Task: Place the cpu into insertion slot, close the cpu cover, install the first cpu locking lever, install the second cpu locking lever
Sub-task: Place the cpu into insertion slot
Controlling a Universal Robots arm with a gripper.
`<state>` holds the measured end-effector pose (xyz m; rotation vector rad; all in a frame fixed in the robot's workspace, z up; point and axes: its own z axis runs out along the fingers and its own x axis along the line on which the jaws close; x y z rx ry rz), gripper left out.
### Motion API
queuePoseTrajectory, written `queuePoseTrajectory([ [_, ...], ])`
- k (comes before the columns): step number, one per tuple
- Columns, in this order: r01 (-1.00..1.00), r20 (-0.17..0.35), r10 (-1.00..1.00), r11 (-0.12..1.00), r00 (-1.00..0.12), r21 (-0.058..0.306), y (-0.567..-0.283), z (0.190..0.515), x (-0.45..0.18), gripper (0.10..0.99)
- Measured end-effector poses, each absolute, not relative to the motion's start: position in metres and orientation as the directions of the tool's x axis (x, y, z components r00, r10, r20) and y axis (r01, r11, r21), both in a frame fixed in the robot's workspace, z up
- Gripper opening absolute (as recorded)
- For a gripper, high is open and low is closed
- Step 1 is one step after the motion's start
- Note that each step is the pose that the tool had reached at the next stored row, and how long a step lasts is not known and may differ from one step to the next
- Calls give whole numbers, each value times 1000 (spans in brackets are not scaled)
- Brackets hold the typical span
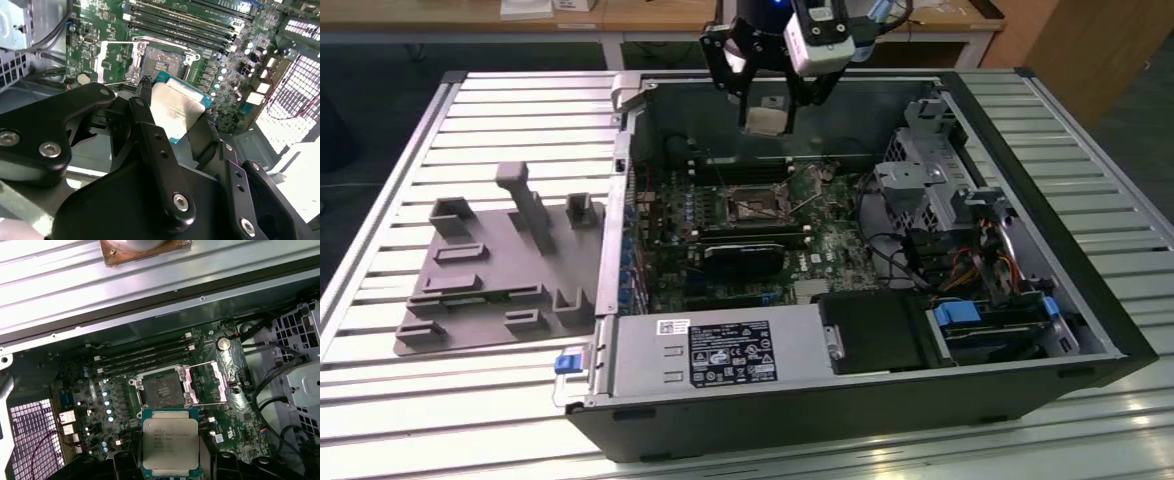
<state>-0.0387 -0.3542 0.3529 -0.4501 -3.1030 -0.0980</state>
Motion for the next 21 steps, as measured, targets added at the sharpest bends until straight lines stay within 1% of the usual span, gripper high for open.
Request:
queuePoseTrajectory([
  [10, 404, 11, 404, 913, -915, 55, -354, 345, -39, 537],
  [21, 551, 6, 552, 833, -834, 48, -354, 338, -39, 537],
])
